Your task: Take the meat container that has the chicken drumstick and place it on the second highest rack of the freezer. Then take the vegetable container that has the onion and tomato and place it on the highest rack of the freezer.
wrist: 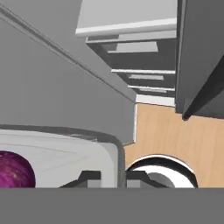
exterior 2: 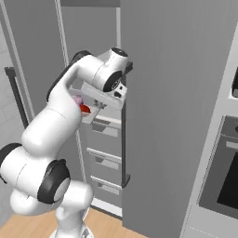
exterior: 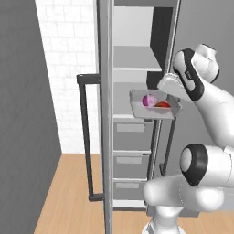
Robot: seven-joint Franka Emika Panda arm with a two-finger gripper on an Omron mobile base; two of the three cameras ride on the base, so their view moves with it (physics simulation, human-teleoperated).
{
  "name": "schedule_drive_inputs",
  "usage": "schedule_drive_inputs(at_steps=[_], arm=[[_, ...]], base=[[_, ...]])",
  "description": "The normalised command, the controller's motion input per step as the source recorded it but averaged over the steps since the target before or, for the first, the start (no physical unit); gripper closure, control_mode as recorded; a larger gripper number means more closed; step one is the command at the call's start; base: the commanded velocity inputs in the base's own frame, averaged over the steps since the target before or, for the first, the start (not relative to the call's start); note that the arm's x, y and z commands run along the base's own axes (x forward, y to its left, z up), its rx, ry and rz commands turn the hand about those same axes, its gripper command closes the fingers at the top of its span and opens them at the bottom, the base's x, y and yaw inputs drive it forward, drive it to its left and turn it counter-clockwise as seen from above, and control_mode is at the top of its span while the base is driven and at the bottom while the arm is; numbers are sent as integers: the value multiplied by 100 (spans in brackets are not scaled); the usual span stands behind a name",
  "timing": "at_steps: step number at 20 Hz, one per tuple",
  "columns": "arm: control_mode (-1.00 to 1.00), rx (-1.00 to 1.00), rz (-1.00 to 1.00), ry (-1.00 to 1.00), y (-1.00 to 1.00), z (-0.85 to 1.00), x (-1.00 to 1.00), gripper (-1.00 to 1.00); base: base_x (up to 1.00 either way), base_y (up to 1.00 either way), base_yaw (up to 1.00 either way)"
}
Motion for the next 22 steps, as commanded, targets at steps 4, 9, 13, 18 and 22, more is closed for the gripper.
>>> schedule_drive_inputs(at_steps=[4, 9, 13, 18, 22], arm=[[-100, -5, -68, -2, 54, 7, 55, 100], [-100, 2, -79, 0, 7, 0, 50, 100], [-100, 8, -67, 0, 0, 34, 58, 100], [-100, 18, -52, -1, 0, 62, 15, 100], [-100, 29, -39, -1, -2, 54, 4, 100]], base=[[0, 0, 0], [0, 0, 0], [0, 0, 0], [0, 0, 0], [0, 0, 0]])
